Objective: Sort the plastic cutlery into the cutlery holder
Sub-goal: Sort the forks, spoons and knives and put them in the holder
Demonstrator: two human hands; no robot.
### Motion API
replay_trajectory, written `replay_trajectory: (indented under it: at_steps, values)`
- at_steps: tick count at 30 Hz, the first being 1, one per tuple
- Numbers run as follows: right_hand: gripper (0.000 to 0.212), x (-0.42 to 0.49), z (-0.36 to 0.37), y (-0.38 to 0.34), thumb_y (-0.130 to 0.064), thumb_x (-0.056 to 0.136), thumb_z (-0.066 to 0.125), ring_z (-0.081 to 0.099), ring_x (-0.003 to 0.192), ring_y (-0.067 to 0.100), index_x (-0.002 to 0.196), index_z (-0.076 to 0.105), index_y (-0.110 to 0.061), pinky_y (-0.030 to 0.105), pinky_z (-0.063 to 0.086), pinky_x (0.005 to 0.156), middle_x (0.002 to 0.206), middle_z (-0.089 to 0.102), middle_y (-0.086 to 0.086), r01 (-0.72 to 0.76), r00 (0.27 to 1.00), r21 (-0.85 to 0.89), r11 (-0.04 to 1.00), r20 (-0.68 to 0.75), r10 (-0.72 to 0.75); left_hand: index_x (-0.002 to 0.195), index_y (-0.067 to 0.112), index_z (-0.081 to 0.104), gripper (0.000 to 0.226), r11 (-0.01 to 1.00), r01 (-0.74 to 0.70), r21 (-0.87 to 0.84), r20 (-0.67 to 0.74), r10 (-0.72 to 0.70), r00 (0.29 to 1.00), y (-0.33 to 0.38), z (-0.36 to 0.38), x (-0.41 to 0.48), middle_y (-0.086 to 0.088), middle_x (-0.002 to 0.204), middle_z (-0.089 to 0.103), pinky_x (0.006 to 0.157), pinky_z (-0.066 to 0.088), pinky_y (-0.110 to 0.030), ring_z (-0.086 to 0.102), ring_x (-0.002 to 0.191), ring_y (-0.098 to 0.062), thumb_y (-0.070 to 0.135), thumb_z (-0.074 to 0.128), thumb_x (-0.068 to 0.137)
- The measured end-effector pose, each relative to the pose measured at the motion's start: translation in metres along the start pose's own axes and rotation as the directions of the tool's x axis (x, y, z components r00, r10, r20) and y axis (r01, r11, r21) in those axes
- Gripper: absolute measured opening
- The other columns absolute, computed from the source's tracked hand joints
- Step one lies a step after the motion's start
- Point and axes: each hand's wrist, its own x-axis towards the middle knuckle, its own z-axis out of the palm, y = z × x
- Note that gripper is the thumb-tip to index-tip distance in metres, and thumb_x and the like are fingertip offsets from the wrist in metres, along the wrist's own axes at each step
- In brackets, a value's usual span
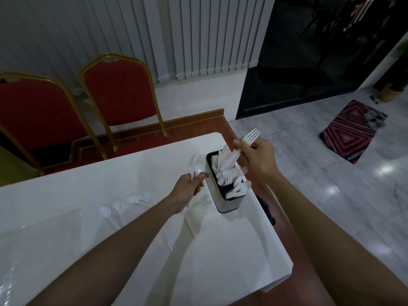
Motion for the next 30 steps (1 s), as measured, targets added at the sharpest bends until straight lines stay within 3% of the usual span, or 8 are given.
replay_trajectory:
  at_steps: [5, 8, 11, 15, 18, 20, 24, 30]
  values:
    - [0.024, -0.002, -0.005, 0.016, -0.026, 0.081, 0.075, 0.062, 0.050, 0.013, 0.082, 0.071, -0.002, 0.031, 0.054, 0.055, 0.068, 0.069, 0.010, 0.106, 0.988, -0.241, 0.965, 0.136, -0.075, 0.116, 0.010, 0.043, 0.037, 0.992, 0.126, 0.002, -0.086, -0.126, 0.988, -0.002, -0.004, 0.004, 0.002, 0.083, 0.037, 0.067, 0.034, -0.026, 0.037, 0.072, -0.012, 0.040, 0.029, 0.101]
    - [0.029, -0.005, 0.004, 0.028, -0.028, 0.079, 0.077, 0.069, 0.058, 0.018, 0.082, 0.069, 0.000, 0.044, 0.058, 0.064, 0.072, 0.071, 0.012, 0.084, 0.975, -0.293, 0.952, 0.222, -0.018, 0.116, 0.009, 0.029, 0.028, 0.988, 0.155, -0.027, -0.136, -0.157, 0.978, 0.001, -0.001, 0.006, -0.003, 0.079, 0.034, 0.061, 0.031, -0.028, 0.031, 0.064, -0.013, 0.032, 0.022, 0.101]
    - [0.037, -0.008, 0.007, 0.031, -0.042, 0.081, 0.072, 0.068, 0.065, 0.026, 0.078, 0.067, -0.005, 0.041, 0.055, 0.065, 0.068, 0.069, 0.010, 0.096, 0.961, -0.389, 0.916, 0.275, 0.016, 0.109, 0.011, 0.025, 0.016, 0.991, 0.124, -0.051, -0.114, -0.129, 0.985, 0.003, -0.002, 0.007, -0.002, 0.078, 0.031, 0.059, 0.029, -0.027, 0.028, 0.063, -0.012, 0.024, 0.020, 0.101]
    - [0.042, -0.008, 0.005, 0.031, -0.048, 0.082, 0.069, 0.052, 0.051, 0.016, 0.068, 0.054, -0.010, 0.033, 0.044, 0.052, 0.059, 0.056, 0.000, 0.133, 0.977, -0.399, 0.907, 0.205, -0.054, 0.105, 0.006, 0.043, 0.018, 0.988, 0.014, -0.152, -0.126, -0.033, 0.991, 0.001, -0.002, 0.007, -0.002, 0.089, 0.045, 0.070, 0.045, -0.022, 0.043, 0.072, -0.012, 0.015, 0.027, 0.104]
    - [0.040, -0.010, 0.007, 0.038, -0.057, 0.077, 0.069, 0.053, 0.068, 0.010, 0.077, 0.062, -0.017, 0.025, 0.039, 0.057, 0.082, 0.055, -0.004, 0.174, 0.951, -0.509, 0.843, 0.308, -0.010, 0.097, 0.013, 0.060, 0.020, 0.967, -0.034, -0.251, -0.155, -0.005, 0.988, 0.003, 0.002, 0.013, 0.000, 0.104, 0.058, 0.096, 0.045, -0.034, 0.054, 0.094, -0.015, 0.014, 0.040, 0.101]
    - [0.047, -0.009, 0.006, 0.044, -0.060, 0.075, 0.068, 0.054, 0.070, 0.017, 0.072, 0.060, -0.013, 0.031, 0.041, 0.058, 0.079, 0.054, 0.000, 0.188, 0.952, -0.504, 0.843, 0.306, -0.030, 0.094, 0.009, 0.061, 0.014, 0.947, -0.059, -0.316, -0.196, -0.004, 0.981, 0.008, 0.008, 0.016, 0.004, 0.108, 0.063, 0.095, 0.044, -0.029, 0.056, 0.100, -0.010, 0.013, 0.048, 0.098]
    - [0.054, -0.011, 0.003, 0.042, -0.056, 0.076, 0.070, 0.047, 0.062, 0.017, 0.061, 0.045, -0.010, 0.035, 0.040, 0.057, 0.065, 0.048, -0.001, 0.207, 0.960, -0.475, 0.855, 0.268, -0.084, 0.090, 0.003, 0.060, 0.012, 0.936, -0.081, -0.344, -0.279, -0.019, 0.960, 0.014, 0.018, 0.020, 0.007, 0.103, 0.069, 0.076, 0.047, -0.017, 0.058, 0.085, -0.002, 0.014, 0.055, 0.094]
    - [0.035, -0.011, 0.000, 0.043, -0.045, 0.075, 0.076, 0.051, 0.059, 0.017, 0.080, 0.066, -0.012, 0.041, 0.044, 0.057, 0.066, 0.059, 0.000, 0.200, 0.954, -0.377, 0.904, 0.284, -0.093, 0.086, 0.000, 0.068, 0.012, 0.948, -0.047, -0.313, -0.304, -0.054, 0.951, 0.002, 0.036, 0.027, -0.010, 0.100, 0.072, 0.085, 0.055, -0.027, 0.068, 0.092, -0.019, 0.013, 0.065, 0.087]
